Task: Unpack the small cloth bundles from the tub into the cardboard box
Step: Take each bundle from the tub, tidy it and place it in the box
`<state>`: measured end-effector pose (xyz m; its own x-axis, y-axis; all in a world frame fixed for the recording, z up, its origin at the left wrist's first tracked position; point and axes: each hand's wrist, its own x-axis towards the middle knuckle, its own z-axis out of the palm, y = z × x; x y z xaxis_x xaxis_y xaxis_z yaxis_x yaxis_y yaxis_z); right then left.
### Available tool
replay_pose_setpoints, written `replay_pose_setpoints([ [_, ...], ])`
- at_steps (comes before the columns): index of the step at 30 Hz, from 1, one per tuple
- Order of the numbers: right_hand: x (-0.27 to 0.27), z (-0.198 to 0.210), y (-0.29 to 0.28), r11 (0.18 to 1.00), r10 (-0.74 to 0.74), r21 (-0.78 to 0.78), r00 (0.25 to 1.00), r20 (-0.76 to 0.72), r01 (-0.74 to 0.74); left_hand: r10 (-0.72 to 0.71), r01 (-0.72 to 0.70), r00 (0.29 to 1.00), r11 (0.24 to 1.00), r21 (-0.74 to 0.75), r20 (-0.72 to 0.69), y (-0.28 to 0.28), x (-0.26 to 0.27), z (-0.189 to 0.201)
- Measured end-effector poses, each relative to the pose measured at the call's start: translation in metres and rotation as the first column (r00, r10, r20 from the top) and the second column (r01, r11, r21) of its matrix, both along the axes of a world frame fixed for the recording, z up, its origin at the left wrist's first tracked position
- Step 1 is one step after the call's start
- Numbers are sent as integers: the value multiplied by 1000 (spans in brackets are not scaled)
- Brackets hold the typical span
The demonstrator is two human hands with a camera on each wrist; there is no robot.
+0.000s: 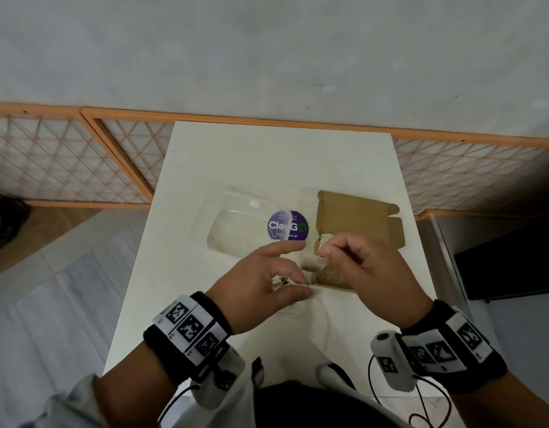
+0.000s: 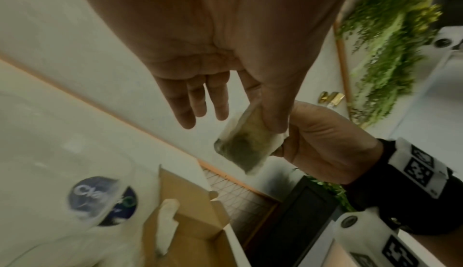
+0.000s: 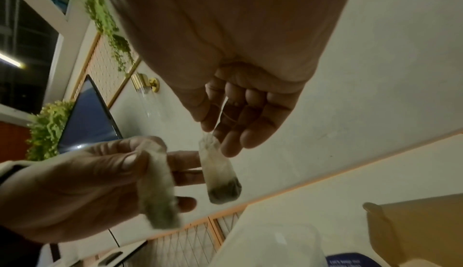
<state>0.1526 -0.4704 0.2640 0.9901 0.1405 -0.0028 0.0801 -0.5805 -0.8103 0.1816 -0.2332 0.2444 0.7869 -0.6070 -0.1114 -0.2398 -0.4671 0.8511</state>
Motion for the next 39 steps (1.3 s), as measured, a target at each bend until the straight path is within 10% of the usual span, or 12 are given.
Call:
replay_pose_setpoints([
  [16,2,66,-19,992,-80,-78,980,180,95,-62,84,992,976,-201,114,-17,-10,33],
  [25,-7,40,-22,963,-87,-254,996,26,91,-9,24,999,951,-309,50,-12,-17,48],
  [32,-23,66,-1,993,-64,105,997,35,60,-30,56,994,962,-266,100,-11,-14,52],
  [39,-18,53,4,995,1,102,998,67,-8,12,20,991,970,-242,130,-14,-11,55],
])
